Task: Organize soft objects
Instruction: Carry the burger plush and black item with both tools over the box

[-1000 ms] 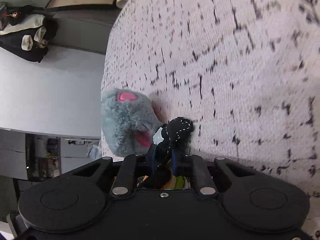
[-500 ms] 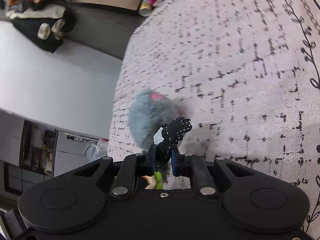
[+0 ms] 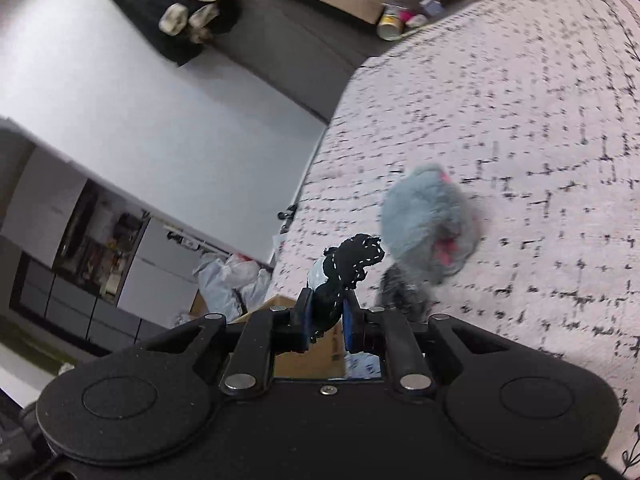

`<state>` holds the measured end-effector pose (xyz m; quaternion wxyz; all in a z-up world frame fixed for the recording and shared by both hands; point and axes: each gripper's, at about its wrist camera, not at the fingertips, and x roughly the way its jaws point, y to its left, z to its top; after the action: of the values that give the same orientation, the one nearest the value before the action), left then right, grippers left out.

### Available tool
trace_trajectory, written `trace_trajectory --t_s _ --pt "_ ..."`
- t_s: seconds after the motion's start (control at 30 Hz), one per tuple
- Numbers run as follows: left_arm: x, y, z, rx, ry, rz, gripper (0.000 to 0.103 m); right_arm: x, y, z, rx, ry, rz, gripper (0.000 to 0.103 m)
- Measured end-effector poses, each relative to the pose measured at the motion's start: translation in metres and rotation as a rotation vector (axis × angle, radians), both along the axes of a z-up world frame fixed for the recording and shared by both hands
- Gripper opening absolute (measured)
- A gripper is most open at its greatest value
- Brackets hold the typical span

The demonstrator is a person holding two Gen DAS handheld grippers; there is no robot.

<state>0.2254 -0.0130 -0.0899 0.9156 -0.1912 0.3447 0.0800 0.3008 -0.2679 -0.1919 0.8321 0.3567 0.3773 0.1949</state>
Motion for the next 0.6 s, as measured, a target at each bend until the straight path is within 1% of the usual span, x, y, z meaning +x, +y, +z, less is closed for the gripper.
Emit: trace_trajectory --t_s 0.13,0.27,0.5,0.6 --pt "-0.014 0.023 0.010 -0.002 -0.015 0.043 0.027 -0.009 0.016 0.017 -0.020 -0.052 0.031 0.015" --pt "-0.028 0.039 0.016 -0.007 -0.030 0.062 0.027 -0.017 0.028 0.030 -0.038 -0.098 0.052 0.015" --pt "-0.049 0.065 0.021 -0.023 -0.051 0.085 0.027 -0.032 0.057 0.046 -0.073 -0.165 0.105 0.015" --pt "-0.055 0.078 0.023 -0.023 -0.052 0.104 0.027 -0.035 0.071 0.049 -0.089 -0.180 0.135 0.015"
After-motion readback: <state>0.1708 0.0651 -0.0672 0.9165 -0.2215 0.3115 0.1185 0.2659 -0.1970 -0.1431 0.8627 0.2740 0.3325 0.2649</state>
